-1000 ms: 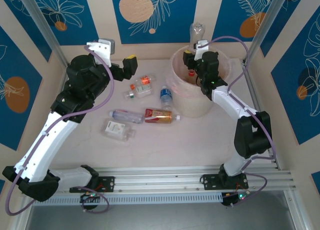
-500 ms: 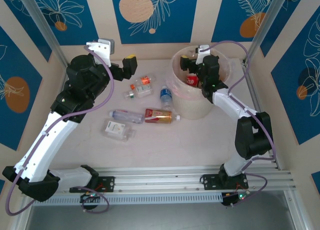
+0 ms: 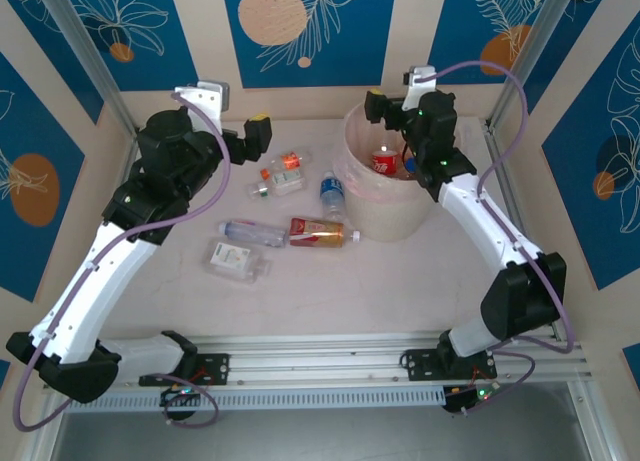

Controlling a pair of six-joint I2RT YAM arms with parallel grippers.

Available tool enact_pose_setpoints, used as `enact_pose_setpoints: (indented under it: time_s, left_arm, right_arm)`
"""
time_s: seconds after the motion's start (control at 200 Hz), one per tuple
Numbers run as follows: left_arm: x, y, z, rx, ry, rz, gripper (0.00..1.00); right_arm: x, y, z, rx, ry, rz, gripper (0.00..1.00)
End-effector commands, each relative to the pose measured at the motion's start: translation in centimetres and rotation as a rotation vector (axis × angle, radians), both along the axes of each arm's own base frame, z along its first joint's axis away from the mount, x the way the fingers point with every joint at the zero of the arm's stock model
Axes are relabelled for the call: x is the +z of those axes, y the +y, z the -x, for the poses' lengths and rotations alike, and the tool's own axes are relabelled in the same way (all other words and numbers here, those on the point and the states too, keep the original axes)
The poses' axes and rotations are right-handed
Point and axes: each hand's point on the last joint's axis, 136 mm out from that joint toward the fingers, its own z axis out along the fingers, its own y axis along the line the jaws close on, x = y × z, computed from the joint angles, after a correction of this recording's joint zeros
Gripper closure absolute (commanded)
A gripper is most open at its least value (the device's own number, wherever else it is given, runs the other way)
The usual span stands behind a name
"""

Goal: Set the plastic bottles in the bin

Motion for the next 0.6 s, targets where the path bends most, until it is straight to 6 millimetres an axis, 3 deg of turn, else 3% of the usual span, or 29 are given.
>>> enact_pose_setpoints:
  time_s: [0.0, 0.195, 0.41, 0.595]
  left_arm:
    - [-1.9, 1.1, -1.2, 0.042, 0.072, -0.063, 0.0]
    - [-7.4, 1.4, -4.9, -0.006, 0.261, -0.118, 0.01]
    - [-15.6, -0.6, -9.7, -0.123, 0.461, -0.262, 0.0]
    - [-22.2, -2.3, -12.4, -0.225, 0.63, -0.383, 0.04]
  right_arm:
    - [2.4, -0.7, 1.7, -0.044, 0.024, -0.027, 0.01]
    - [2.4, -1.1, 3.6, -0.085, 0.15, -0.072, 0.01]
    - [2.4, -1.0, 7.2, -0.093, 0.171, -0.099, 0.01]
    - [3.2, -1.6, 10.4, -0.091, 0.153, -0.122, 0.01]
